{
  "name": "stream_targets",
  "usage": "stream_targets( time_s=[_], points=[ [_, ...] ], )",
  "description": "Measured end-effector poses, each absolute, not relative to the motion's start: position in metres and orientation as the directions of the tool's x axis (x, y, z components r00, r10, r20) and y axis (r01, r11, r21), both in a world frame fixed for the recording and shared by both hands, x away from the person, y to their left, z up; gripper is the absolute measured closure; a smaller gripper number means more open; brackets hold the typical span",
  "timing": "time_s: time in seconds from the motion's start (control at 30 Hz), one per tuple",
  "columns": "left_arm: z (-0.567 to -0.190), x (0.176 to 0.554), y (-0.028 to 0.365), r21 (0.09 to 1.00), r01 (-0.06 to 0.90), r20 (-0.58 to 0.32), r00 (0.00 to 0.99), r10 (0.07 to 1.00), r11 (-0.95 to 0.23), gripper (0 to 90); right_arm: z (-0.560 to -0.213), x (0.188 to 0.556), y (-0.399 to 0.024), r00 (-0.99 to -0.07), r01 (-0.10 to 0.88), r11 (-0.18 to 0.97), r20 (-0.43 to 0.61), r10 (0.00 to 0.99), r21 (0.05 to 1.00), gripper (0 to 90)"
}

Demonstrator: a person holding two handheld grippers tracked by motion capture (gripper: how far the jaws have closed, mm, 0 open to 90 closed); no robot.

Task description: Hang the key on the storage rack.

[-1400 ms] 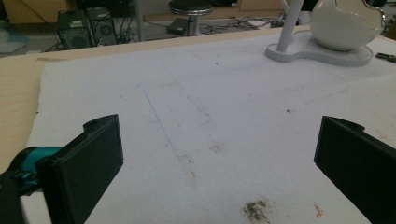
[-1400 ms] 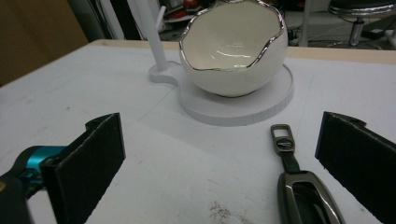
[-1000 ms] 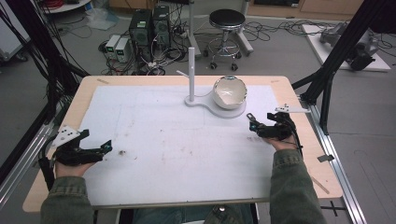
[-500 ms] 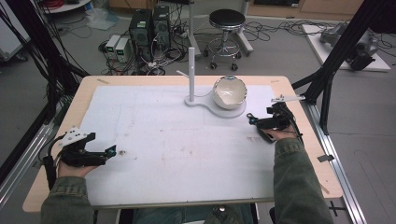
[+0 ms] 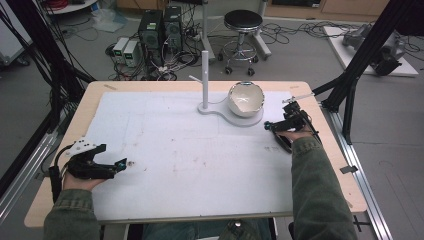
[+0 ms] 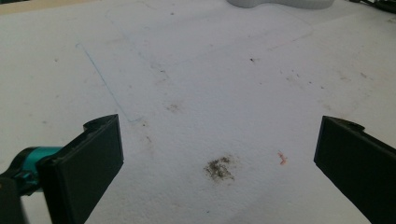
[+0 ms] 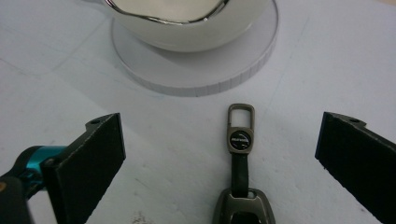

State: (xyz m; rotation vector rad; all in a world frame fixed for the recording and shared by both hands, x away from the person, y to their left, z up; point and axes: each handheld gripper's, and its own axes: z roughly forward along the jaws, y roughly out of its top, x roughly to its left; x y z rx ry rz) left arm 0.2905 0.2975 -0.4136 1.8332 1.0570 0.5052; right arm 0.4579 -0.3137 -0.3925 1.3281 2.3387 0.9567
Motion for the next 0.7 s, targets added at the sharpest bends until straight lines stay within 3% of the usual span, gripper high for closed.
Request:
stream_targets(
  time_s=[0.43,0.7],
  points=[
    [-0.414,0.291,0.297,0.864,0.461,-0.097,0.550,0.829,-0.204,1.8,-0.410,0.476,-0.311,-0.512,0.755,0.430,0.035,0.858,0.495,1.0],
    [-0.415,0.291,0.296,0.861,0.463,-0.096,0.553,0.828,-0.209,1.8,-0.412,0.477,-0.312,-0.513,0.760,0.446,0.015,0.858,0.473,8.3]
  ],
)
